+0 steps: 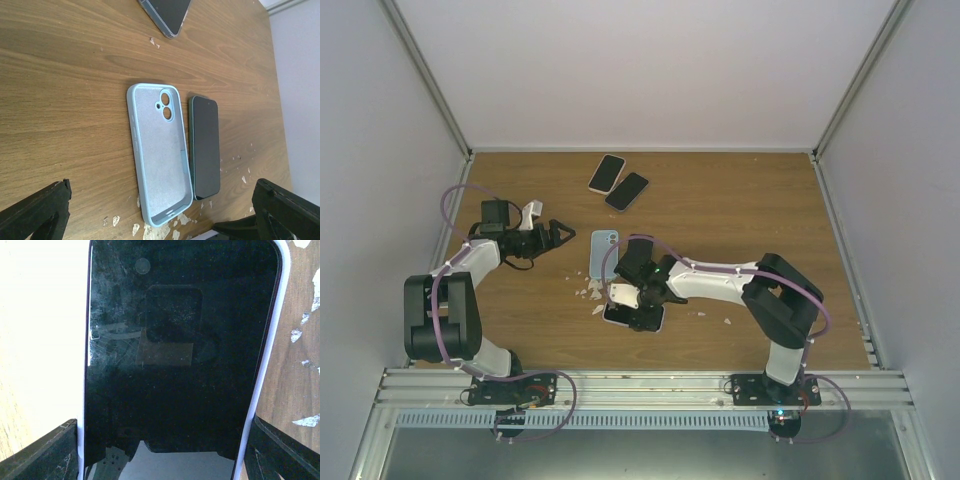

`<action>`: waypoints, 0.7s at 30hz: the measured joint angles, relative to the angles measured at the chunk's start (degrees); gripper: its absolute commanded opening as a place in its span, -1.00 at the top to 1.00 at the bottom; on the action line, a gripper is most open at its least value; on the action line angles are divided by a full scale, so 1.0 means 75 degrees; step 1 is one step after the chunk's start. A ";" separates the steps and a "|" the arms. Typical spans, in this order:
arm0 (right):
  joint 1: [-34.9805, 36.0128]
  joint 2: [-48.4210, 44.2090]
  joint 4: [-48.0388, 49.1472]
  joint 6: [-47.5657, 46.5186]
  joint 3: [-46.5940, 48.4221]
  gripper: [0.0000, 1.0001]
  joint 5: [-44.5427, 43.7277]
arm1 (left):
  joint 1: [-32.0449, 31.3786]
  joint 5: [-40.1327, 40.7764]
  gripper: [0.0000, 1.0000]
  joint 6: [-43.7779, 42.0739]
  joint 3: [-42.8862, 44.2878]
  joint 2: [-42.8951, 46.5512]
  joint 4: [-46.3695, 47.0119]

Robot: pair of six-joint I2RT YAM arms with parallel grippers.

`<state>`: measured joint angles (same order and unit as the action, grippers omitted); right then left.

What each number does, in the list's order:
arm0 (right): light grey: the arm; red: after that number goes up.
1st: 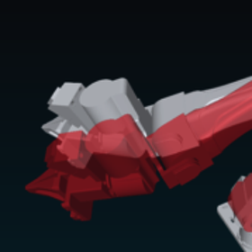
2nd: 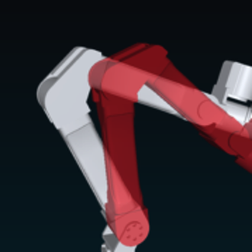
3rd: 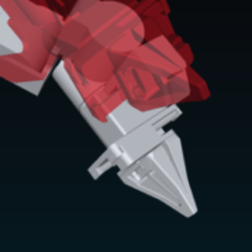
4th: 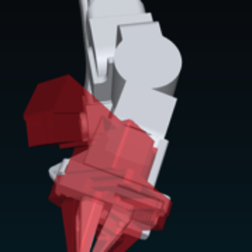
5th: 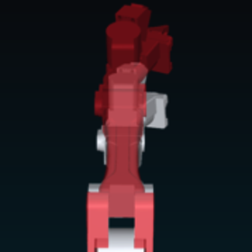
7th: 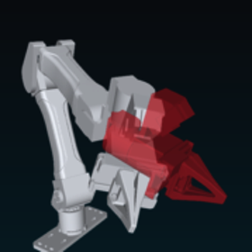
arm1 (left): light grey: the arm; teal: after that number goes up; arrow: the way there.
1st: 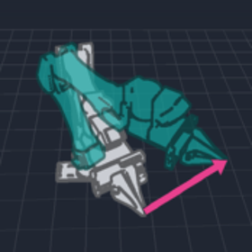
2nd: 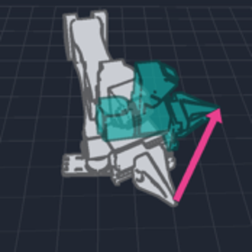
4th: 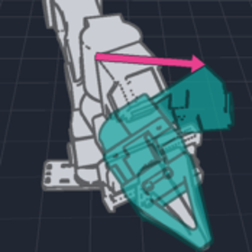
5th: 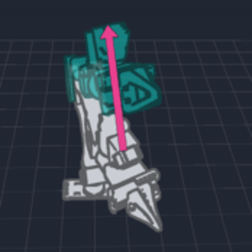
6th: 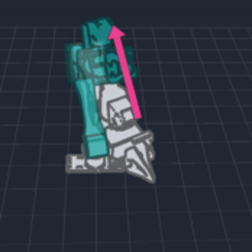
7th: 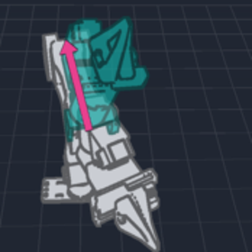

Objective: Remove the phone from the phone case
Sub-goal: Pick up the phone at the center of the board.

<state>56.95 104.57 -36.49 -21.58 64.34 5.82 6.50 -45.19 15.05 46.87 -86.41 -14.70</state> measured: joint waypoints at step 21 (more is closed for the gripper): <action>-0.0603 -0.1349 0.0417 -0.0076 -0.0079 0.02 -0.0064 | 0.0003 -0.1533 -0.84 0.0000 -0.0530 0.0382 0.0557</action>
<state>52.42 94.45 -33.36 -22.15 63.75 5.34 6.52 -56.69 15.05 42.89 -83.55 -10.52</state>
